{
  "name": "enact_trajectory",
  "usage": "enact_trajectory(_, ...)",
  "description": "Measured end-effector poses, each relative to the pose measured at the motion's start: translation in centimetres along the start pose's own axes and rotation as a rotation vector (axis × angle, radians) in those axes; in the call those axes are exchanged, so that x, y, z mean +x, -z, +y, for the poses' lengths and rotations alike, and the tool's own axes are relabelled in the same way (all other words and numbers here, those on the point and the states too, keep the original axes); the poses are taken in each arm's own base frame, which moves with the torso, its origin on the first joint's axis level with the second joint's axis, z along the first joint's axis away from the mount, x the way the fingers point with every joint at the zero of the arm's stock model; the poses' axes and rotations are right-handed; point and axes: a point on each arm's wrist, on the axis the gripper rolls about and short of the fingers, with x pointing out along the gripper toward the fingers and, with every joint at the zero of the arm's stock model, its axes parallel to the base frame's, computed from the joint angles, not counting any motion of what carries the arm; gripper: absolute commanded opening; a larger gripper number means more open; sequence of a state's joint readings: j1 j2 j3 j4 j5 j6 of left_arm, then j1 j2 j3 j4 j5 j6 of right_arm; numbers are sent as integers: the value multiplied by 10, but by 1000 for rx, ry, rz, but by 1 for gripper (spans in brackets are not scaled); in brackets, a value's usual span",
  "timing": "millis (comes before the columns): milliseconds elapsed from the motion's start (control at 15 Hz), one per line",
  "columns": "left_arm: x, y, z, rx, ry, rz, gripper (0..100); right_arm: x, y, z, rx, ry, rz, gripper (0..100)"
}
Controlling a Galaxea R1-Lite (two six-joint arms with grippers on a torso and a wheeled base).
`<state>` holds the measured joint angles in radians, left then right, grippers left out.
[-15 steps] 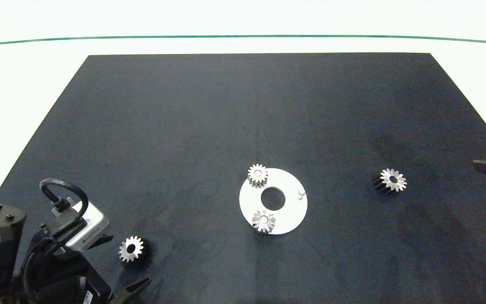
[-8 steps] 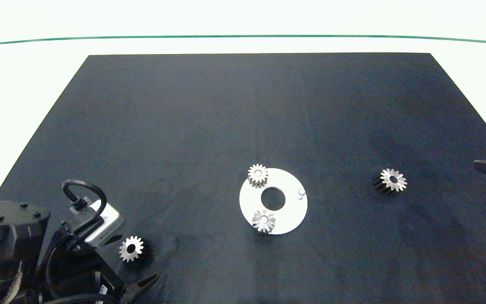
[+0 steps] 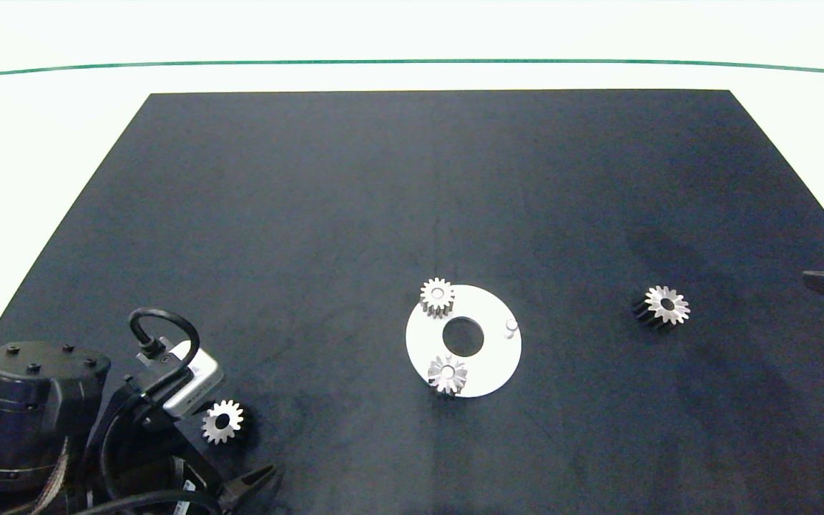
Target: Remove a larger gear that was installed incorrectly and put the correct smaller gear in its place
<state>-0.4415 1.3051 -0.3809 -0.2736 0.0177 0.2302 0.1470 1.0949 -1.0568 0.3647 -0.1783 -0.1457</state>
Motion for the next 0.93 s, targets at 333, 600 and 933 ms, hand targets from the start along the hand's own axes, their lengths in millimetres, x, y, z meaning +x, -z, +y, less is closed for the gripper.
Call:
enact_trajectory(333, 3, -2, 0, 0, -2, -6, 99, 0, 0, 0, 10, 0, -1, 100)
enact_trajectory(600, 6, -2, 1, 1, -33, -13, 92, -1, 0, 0, 11, 1, -2, 100)
enact_trajectory(933, 8, 0, 0, 4, -32, -3, 81, -1, 0, 0, 11, 1, -2, 100)
